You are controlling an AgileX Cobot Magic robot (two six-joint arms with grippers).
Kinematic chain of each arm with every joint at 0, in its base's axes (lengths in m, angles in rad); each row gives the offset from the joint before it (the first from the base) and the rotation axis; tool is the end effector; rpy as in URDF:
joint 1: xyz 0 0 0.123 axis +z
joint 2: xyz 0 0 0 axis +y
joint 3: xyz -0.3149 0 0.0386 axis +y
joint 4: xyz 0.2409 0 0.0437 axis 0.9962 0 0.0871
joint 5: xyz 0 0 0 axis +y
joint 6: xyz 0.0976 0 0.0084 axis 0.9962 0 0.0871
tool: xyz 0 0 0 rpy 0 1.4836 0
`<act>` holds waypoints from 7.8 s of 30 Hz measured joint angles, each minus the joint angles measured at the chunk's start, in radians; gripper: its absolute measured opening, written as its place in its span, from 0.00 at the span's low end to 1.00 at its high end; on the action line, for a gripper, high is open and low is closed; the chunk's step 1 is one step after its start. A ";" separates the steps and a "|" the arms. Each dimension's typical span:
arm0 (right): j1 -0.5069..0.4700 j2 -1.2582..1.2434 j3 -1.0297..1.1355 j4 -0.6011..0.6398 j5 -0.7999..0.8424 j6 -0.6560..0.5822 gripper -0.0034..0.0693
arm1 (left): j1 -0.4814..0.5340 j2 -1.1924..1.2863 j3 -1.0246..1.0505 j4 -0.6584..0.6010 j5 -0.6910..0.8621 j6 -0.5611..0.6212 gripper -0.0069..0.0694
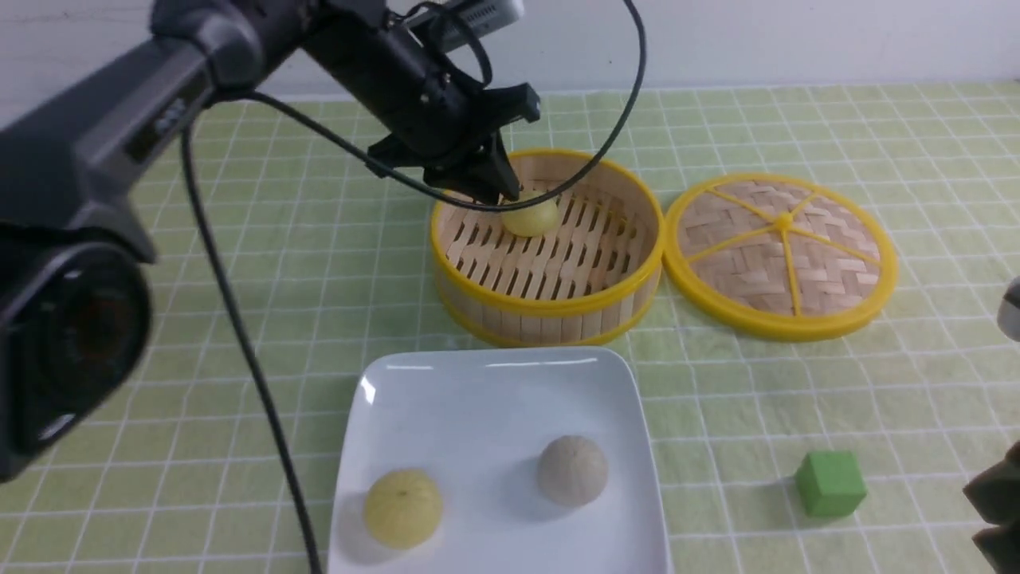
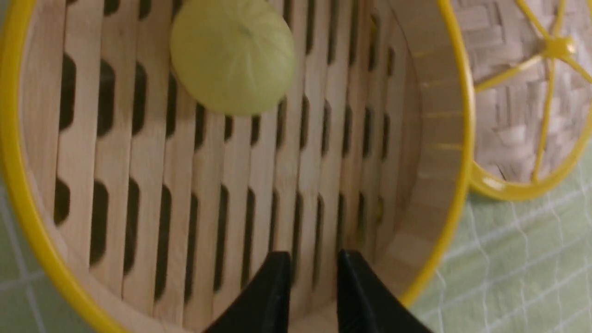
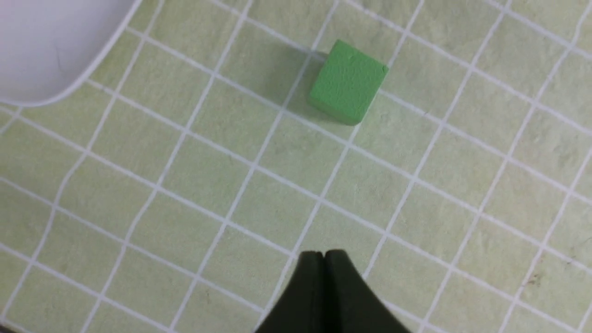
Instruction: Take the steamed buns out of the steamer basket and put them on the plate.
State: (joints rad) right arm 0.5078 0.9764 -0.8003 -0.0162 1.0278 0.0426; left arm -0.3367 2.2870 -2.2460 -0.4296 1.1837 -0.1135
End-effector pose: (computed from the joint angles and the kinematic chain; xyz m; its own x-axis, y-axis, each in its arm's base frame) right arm 0.1259 0.0685 0.3182 -0.8012 -0.4067 -0.4389 -0.4537 0.8911 0.0026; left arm 0.4773 -0.2071 0.2883 -0.9403 0.0545 -0.3360 0.2134 0.8635 -0.4571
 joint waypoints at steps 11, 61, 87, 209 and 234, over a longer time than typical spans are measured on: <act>-0.001 0.000 0.000 -0.031 -0.014 0.000 0.04 | -0.018 0.315 -0.521 0.144 0.055 -0.079 0.56; -0.001 0.000 0.000 -0.007 0.009 0.000 0.09 | -0.157 -0.542 1.018 0.218 -0.236 0.005 0.14; -0.001 -0.825 0.110 0.071 -0.067 0.117 0.11 | -0.187 -0.660 1.061 0.304 -0.419 0.007 0.42; -0.440 -0.989 0.820 0.024 -0.630 0.052 0.32 | 0.301 -2.298 2.273 0.585 -0.813 -0.086 0.16; -0.440 -0.989 0.820 0.024 -0.630 0.053 0.37 | 0.301 -2.298 2.272 0.584 -0.812 -0.086 0.20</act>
State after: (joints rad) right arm 0.0681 -0.0122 0.0193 0.0074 0.3973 0.0953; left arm -0.0355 -0.0109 0.0259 0.1549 0.3713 -0.1998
